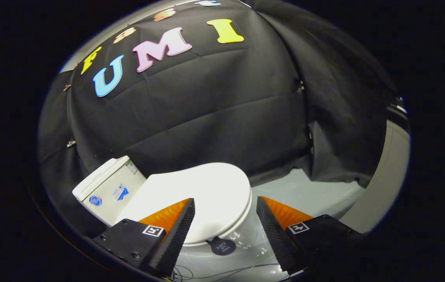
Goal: Open the toilet lid.
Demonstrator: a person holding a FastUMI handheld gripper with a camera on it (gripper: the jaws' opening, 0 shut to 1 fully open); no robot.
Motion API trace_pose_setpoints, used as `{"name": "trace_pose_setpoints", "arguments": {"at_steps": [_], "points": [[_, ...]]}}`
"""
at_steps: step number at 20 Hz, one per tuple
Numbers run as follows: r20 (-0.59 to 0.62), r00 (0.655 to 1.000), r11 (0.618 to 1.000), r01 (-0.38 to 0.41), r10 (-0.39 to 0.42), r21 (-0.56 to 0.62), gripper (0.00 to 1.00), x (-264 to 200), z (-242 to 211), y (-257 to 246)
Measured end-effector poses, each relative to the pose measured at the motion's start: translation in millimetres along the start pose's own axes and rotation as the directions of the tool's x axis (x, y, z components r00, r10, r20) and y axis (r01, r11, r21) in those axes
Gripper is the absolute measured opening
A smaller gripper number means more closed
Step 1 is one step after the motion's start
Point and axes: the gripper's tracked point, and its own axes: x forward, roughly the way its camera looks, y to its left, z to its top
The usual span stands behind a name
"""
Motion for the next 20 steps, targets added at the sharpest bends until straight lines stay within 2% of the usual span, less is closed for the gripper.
{"name": "trace_pose_setpoints", "arguments": {"at_steps": [5,9,14,16,18,20], "points": [[-0.115,0.993,0.995,0.017,-0.005,0.100,0.99,0.3,-39.9,-10.8],[-0.190,0.982,0.976,0.042,0.000,0.215,0.97,2.2,-68.6,-16.6],[-0.259,0.966,0.955,0.066,0.012,0.289,0.97,5.3,-93.7,-23.6],[-0.275,0.960,0.935,0.061,0.040,0.349,0.97,6.1,-96.9,-19.7],[-0.285,0.956,0.909,0.063,0.063,0.412,0.87,6.5,-100.5,-18.6],[-0.299,0.949,0.868,0.061,0.103,0.493,0.86,5.4,-103.5,-15.2]]}}
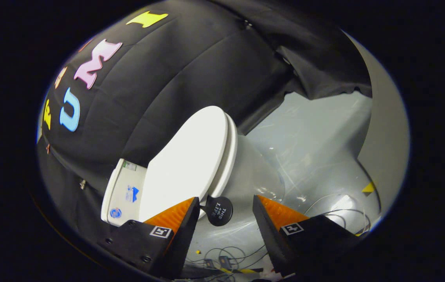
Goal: Open the toilet lid.
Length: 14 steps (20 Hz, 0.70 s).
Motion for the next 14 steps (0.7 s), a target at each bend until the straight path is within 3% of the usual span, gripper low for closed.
{"name": "trace_pose_setpoints", "arguments": {"at_steps": [2,4,5,7,9,11,14], "points": [[-0.036,0.999,0.997,-0.021,0.024,0.074,0.86,2.0,-5.6,-0.3],[-0.047,0.998,0.991,-0.027,0.033,0.129,0.67,5.7,-8.1,-4.5],[-0.043,0.998,0.988,-0.035,0.042,0.149,0.65,7.7,-9.2,-3.7],[-0.038,0.998,0.984,-0.040,0.048,0.174,0.46,10.9,-7.7,-6.2],[-0.056,0.996,0.979,-0.060,0.072,0.193,0.46,8.0,-8.9,-2.2],[-0.015,0.998,0.980,-0.055,0.059,0.193,0.24,10.8,-1.4,-0.2],[-0.076,0.993,0.973,-0.067,0.085,0.222,0.24,7.2,-10.9,4.4]]}}
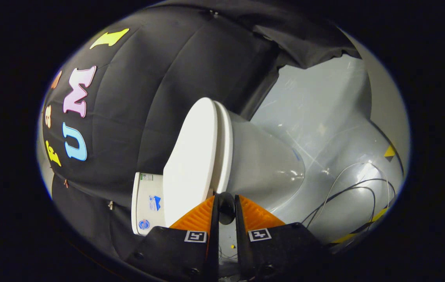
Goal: Open the toilet lid.
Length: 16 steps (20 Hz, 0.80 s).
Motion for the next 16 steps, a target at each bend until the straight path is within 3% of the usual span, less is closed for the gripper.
{"name": "trace_pose_setpoints", "arguments": {"at_steps": [11,12,13,14,16], "points": [[-0.041,0.999,0.999,-0.033,0.035,0.040,0.24,2.8,-3.2,0.4],[-0.042,0.998,0.998,-0.050,0.051,0.041,0.19,17.9,-3.7,2.2],[-0.021,0.999,0.994,-0.048,0.050,0.099,0.13,-8.8,8.6,4.6],[-0.038,0.998,0.993,-0.051,0.056,0.107,0.08,6.0,-3.2,2.3],[-0.045,0.997,0.990,-0.061,0.067,0.124,0.08,0.1,-1.8,0.8]]}}
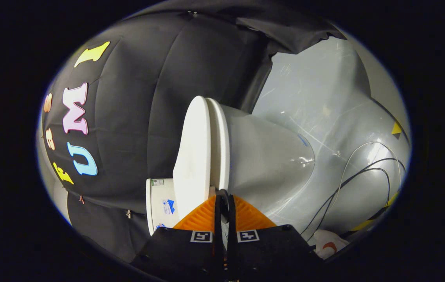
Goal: Open the toilet lid.
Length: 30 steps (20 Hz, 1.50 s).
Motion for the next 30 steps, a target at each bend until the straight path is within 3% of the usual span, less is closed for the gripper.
{"name": "trace_pose_setpoints", "arguments": {"at_steps": [20,30], "points": [[0.005,1.000,0.996,-0.014,0.015,-0.088,0.08,-3.7,3.3,11.3],[0.080,0.997,0.975,0.033,-0.016,-0.222,0.05,-29.3,-0.2,71.9]]}}
